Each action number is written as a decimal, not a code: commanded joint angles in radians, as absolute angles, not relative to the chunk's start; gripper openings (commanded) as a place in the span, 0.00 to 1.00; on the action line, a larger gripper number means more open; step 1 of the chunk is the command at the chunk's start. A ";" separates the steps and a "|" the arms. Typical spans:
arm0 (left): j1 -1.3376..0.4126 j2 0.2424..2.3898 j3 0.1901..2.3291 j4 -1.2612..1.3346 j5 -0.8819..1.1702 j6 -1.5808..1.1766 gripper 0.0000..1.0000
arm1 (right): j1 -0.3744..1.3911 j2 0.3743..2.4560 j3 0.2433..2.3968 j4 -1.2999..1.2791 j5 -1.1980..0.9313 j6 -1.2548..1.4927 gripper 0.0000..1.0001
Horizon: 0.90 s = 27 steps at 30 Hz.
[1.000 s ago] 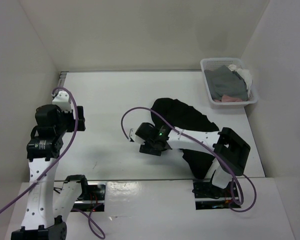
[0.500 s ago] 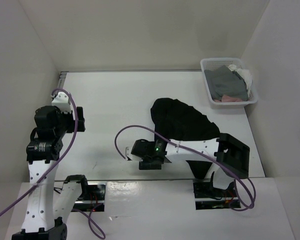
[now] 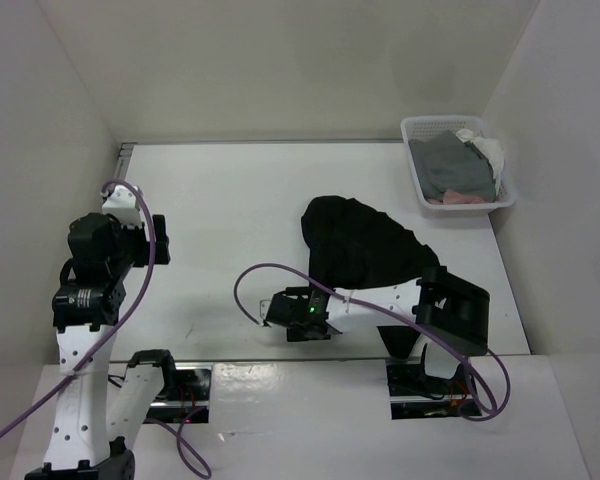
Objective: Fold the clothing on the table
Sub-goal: Flatten the skirt out
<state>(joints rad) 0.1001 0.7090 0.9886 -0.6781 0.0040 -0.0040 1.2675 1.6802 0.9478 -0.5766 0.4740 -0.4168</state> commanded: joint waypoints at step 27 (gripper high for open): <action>0.098 0.681 0.985 -0.643 -0.005 -0.008 1.00 | 1.279 1.678 0.925 -0.383 0.638 -0.425 0.54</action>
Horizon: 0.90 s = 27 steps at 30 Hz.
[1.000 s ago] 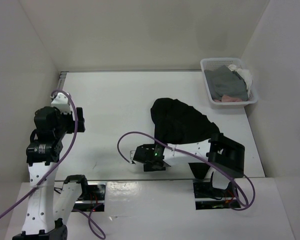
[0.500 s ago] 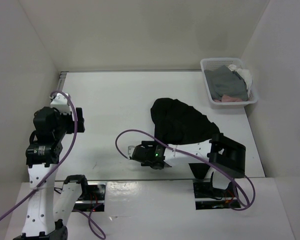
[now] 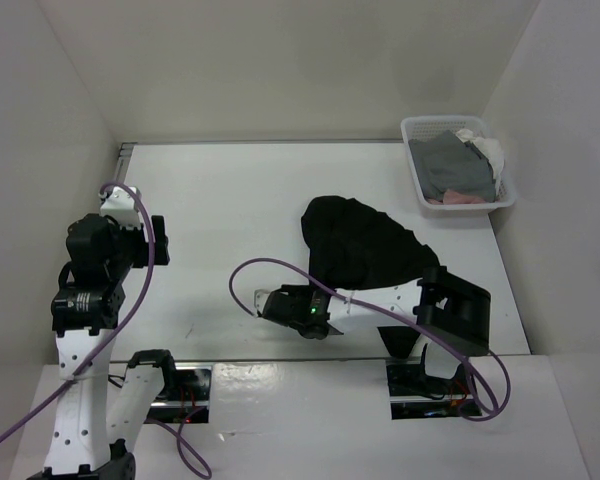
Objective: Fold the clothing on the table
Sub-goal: Flatten the skirt out
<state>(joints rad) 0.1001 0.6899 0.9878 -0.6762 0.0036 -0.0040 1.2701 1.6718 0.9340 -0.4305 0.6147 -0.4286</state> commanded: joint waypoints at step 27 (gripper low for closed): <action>0.098 0.672 0.985 -0.643 -0.005 -0.008 1.00 | 1.260 1.730 0.907 -0.321 0.635 -0.434 0.26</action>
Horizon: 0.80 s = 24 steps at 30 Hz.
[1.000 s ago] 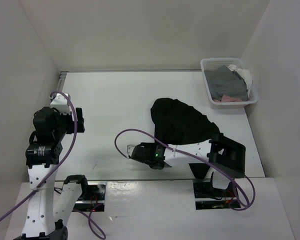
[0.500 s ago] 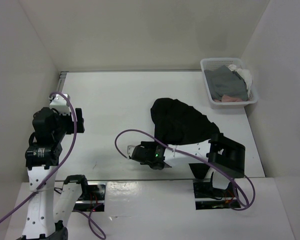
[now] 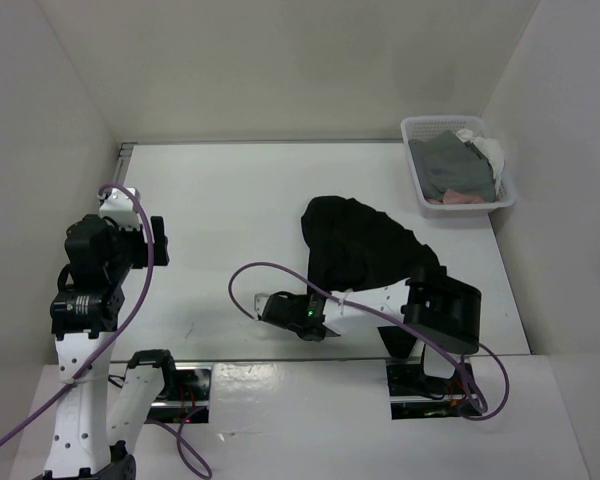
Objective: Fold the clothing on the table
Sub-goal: Flatten the skirt out
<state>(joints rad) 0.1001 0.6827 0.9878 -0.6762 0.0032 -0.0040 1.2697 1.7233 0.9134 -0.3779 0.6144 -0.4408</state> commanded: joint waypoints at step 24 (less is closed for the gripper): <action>0.098 0.681 0.985 -0.643 -0.023 -0.008 1.00 | 1.040 1.532 1.446 -0.425 0.417 -0.478 0.00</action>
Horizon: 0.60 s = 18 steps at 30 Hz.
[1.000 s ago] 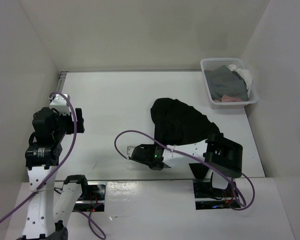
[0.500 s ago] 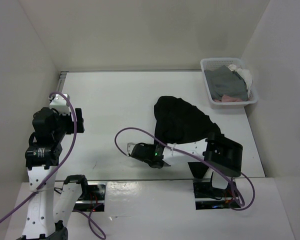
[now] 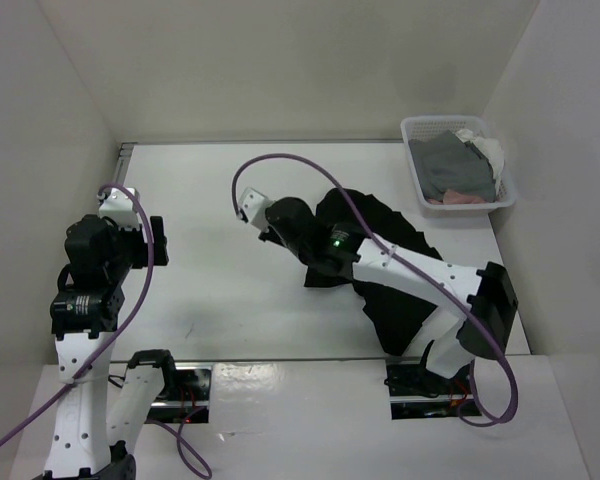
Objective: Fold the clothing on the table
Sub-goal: Flatten the skirt out
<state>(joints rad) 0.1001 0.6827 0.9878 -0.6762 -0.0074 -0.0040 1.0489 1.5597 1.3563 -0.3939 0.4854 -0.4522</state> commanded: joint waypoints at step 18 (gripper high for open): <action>0.098 0.672 0.976 -0.643 -0.005 -0.008 1.00 | 1.126 1.627 1.077 -0.365 0.612 -0.615 0.98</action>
